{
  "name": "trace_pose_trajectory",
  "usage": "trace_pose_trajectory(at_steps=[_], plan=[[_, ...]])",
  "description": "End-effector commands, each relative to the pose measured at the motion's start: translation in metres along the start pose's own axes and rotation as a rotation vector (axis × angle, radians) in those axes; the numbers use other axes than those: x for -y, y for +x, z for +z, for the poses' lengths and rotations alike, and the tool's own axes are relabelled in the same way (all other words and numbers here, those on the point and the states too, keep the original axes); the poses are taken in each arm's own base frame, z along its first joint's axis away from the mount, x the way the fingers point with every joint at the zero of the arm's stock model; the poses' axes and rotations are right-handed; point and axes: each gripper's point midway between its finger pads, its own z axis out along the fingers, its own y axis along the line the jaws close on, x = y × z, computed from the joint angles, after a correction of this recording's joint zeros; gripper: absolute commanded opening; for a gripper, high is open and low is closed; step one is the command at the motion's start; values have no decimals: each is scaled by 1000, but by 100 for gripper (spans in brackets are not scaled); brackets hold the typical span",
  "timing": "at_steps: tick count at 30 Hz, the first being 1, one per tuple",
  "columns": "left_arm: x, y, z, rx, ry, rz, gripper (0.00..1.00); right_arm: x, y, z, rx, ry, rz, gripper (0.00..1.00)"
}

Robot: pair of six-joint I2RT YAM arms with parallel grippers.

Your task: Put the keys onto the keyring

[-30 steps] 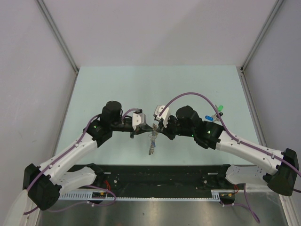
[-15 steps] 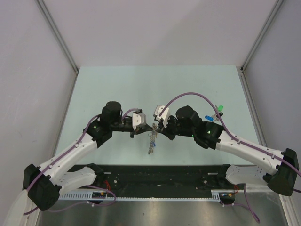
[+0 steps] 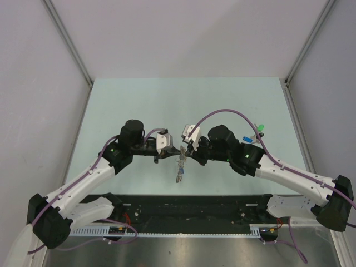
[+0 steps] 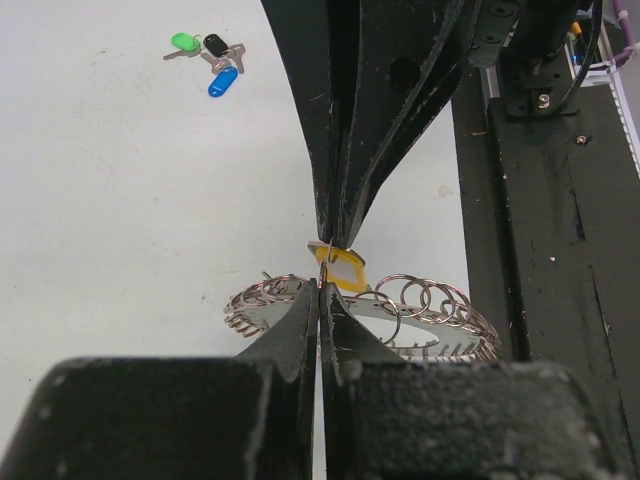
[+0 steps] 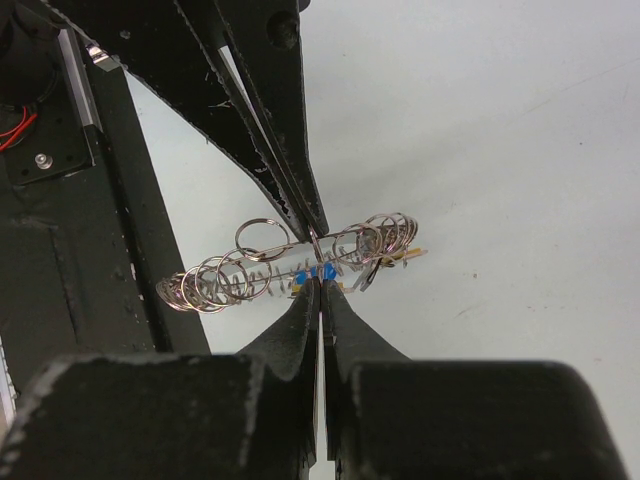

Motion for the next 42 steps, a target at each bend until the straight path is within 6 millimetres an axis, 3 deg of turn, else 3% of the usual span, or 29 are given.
trace_pose_trajectory(at_steps=[1, 42], plan=[[1, -25, -2, 78, 14, 69, 0, 3, -20, -2, 53, 7, 3, 0], [7, -25, -1, 77, 52, 58, 0, 6, -21, 2, 56, 22, 10, 0]])
